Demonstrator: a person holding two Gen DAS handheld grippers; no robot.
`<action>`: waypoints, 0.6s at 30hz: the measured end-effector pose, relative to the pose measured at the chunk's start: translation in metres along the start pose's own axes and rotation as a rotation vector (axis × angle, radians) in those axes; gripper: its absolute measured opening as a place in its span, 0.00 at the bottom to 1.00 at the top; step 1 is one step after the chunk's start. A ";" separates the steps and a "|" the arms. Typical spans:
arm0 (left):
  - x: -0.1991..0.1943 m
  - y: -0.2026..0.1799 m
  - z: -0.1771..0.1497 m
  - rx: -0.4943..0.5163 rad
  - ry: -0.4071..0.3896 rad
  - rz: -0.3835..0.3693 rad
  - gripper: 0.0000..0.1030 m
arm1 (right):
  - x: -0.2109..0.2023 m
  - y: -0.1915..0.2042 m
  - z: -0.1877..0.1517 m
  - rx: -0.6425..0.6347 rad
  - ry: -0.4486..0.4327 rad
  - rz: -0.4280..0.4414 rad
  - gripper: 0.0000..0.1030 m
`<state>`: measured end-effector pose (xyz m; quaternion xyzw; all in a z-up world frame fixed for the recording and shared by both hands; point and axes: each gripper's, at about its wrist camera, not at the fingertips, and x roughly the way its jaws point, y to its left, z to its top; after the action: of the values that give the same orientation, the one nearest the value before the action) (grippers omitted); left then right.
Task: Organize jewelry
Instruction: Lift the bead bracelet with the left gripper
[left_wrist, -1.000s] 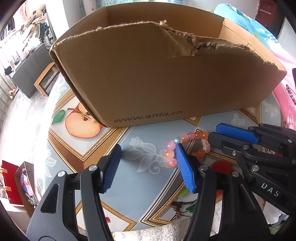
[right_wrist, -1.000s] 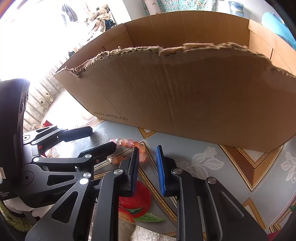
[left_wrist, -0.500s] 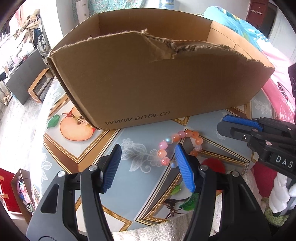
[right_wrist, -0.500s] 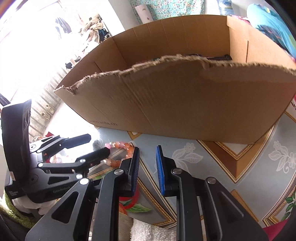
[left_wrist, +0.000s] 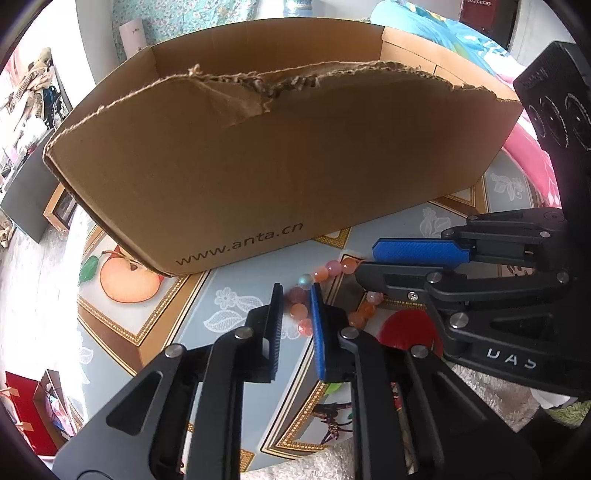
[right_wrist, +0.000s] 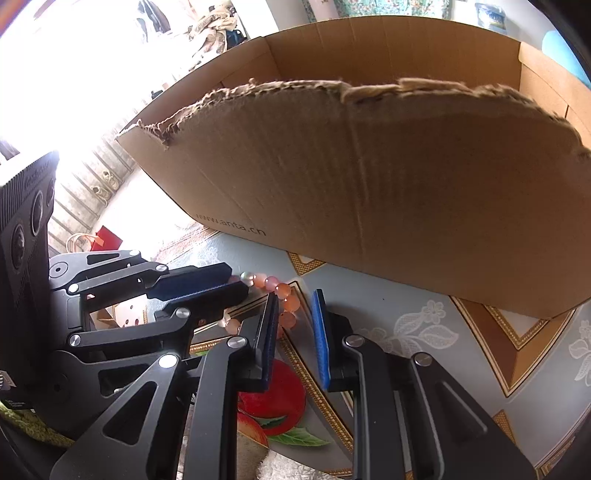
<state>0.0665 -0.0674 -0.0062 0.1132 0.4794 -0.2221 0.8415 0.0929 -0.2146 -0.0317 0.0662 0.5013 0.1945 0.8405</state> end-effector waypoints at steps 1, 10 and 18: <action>0.000 -0.001 0.001 -0.002 -0.003 -0.005 0.08 | 0.001 0.001 0.000 -0.004 -0.001 0.000 0.14; -0.043 -0.008 0.003 0.000 -0.074 -0.094 0.08 | -0.032 0.006 -0.007 0.006 -0.060 0.027 0.09; -0.123 0.002 0.027 0.050 -0.255 -0.237 0.08 | -0.107 0.022 0.010 -0.046 -0.215 0.033 0.09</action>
<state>0.0333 -0.0442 0.1127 0.0475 0.3733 -0.3441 0.8602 0.0505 -0.2353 0.0676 0.0755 0.4024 0.2114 0.8875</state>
